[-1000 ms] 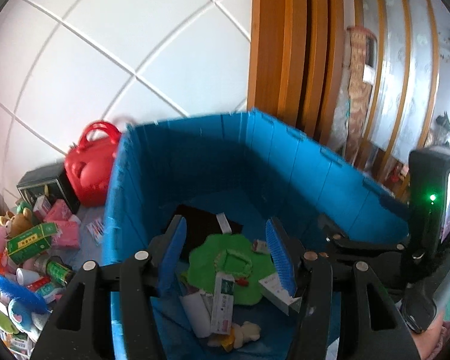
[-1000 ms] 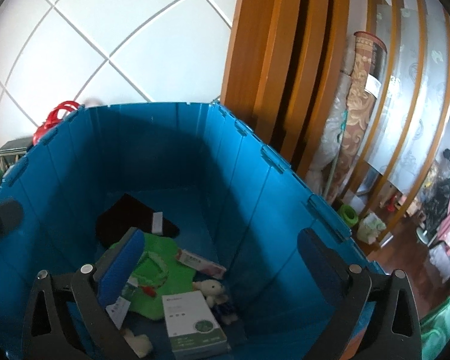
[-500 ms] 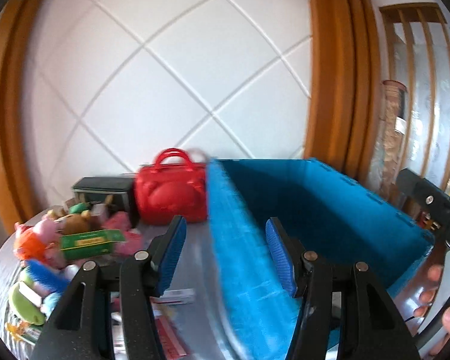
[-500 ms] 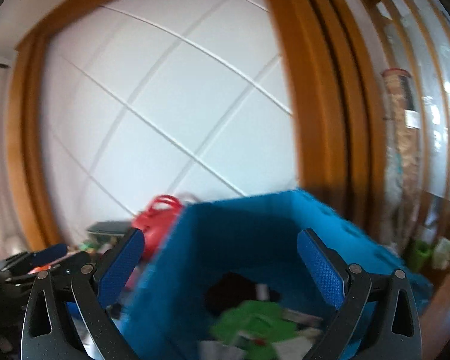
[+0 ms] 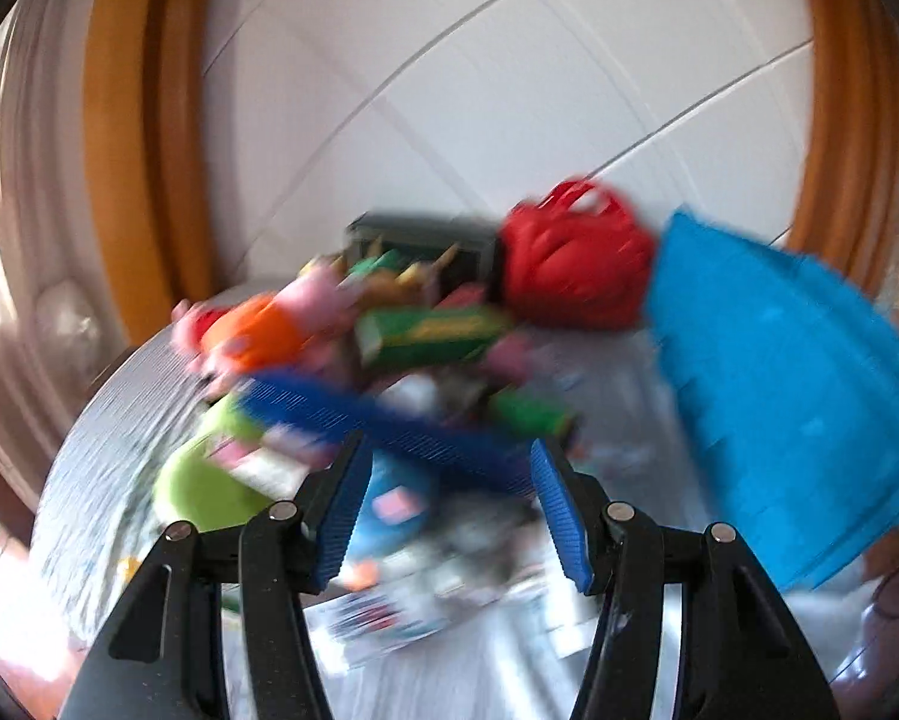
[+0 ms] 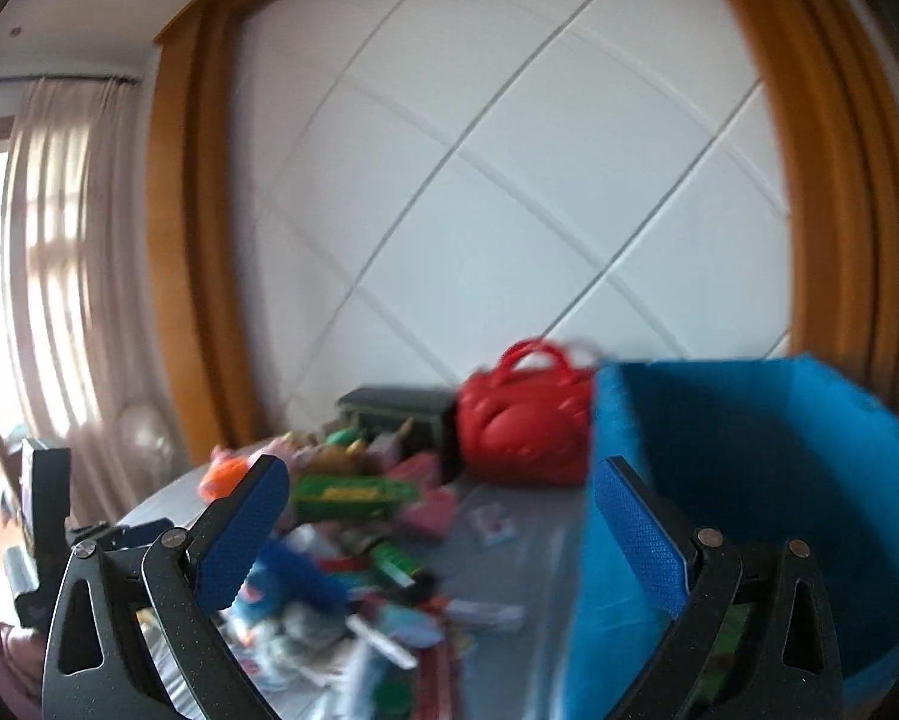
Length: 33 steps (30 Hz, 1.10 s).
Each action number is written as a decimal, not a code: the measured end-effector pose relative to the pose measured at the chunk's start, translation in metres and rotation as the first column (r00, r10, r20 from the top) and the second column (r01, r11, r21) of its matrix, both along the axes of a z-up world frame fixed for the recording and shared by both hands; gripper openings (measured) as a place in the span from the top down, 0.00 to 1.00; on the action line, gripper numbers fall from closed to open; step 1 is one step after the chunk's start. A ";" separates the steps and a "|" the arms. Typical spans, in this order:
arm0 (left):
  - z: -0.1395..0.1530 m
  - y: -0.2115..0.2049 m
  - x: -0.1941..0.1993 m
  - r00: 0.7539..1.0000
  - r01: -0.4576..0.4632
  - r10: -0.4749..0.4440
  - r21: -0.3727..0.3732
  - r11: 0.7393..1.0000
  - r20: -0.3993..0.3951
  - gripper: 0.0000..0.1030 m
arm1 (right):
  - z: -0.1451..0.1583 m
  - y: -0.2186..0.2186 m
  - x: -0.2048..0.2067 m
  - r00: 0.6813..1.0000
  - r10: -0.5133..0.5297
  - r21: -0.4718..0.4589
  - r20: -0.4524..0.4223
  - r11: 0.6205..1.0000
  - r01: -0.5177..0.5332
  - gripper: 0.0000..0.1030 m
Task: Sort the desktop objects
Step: 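Move both tools back over the heap toward the sanitizer wipes pack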
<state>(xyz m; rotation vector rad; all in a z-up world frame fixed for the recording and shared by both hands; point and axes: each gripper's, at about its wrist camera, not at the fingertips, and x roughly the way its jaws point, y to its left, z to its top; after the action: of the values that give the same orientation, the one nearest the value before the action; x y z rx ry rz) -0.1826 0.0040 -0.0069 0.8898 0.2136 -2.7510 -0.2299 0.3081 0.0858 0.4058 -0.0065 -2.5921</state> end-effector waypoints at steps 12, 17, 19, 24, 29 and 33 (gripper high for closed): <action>-0.157 -0.076 -0.011 0.916 0.126 -0.158 0.110 0.986 0.369 0.47 | -0.157 -0.084 -0.023 0.915 -0.069 0.219 0.398 0.975 -0.022 0.00; -0.192 -0.067 -0.029 0.870 0.216 -0.250 0.128 0.968 0.426 0.47 | -0.224 -0.081 -0.032 0.822 -0.171 0.279 0.543 0.960 0.016 0.00; -0.203 -0.064 -0.038 0.852 0.240 -0.276 0.137 0.961 0.444 0.47 | -0.245 -0.077 -0.034 0.784 -0.207 0.298 0.585 0.954 0.030 0.00; -0.231 -0.062 -0.054 0.810 0.263 -0.318 0.179 0.948 0.493 0.47 | -0.274 -0.062 -0.033 0.720 -0.257 0.310 0.644 0.949 0.061 0.00; -0.239 -0.061 -0.045 0.801 0.240 -0.326 0.230 0.943 0.501 0.47 | -0.285 -0.063 -0.034 0.701 -0.252 0.307 0.667 0.951 0.050 0.00; -0.244 -0.055 -0.030 0.783 0.240 -0.334 0.242 0.940 0.525 0.47 | -0.297 -0.074 -0.036 0.690 -0.227 0.313 0.687 0.950 0.001 0.00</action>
<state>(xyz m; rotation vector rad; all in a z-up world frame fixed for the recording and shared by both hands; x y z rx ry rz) -0.2124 -0.0509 -0.2505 1.8710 0.2033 -2.5982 -0.2660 0.2342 -0.2113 1.5633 0.0807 -2.3707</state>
